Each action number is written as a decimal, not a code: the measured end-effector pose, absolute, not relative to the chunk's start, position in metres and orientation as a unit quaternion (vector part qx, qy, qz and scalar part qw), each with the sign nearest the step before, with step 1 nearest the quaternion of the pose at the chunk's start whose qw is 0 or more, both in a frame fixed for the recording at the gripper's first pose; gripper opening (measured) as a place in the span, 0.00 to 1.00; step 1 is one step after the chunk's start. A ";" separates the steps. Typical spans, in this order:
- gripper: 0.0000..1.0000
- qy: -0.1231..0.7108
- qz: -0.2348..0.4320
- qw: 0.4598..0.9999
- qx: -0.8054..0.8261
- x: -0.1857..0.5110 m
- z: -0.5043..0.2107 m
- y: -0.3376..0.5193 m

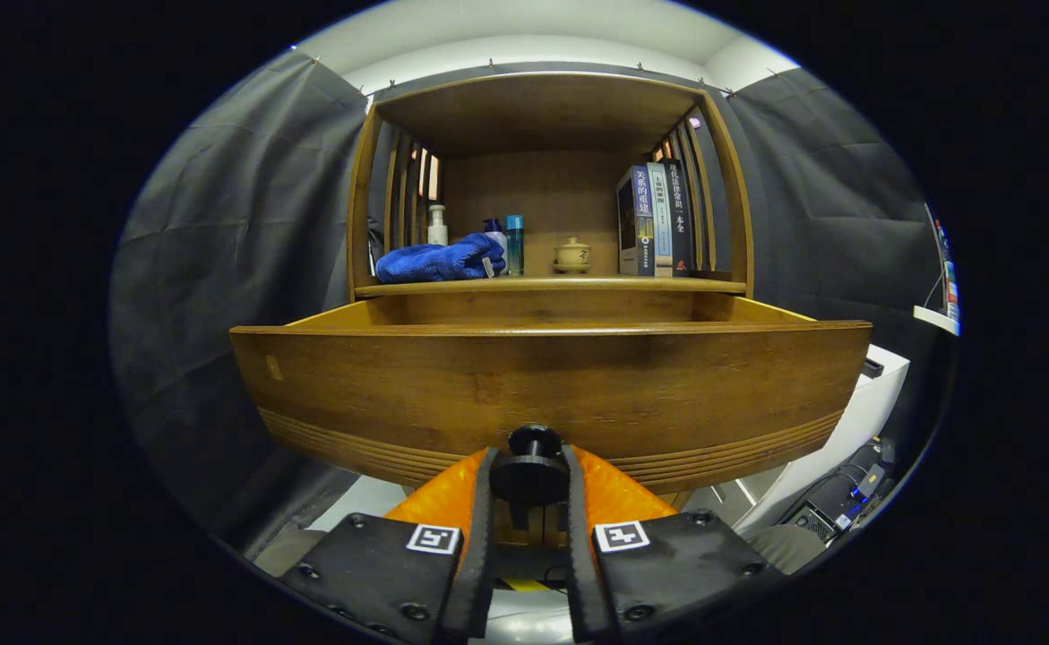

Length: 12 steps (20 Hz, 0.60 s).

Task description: Pull open the drawer, take out the items inside it, and place them on the countertop above the cabinet.

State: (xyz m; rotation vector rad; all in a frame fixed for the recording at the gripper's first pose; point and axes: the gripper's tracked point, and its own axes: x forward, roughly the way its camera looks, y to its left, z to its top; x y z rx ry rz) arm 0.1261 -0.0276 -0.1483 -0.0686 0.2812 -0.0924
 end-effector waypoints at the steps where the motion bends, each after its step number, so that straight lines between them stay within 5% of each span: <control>1: 0.42 0.139 -0.046 0.989 -0.037 0.126 -0.148 -0.027; 12: 0.94 0.133 -0.037 0.989 -0.050 0.124 -0.143 -0.018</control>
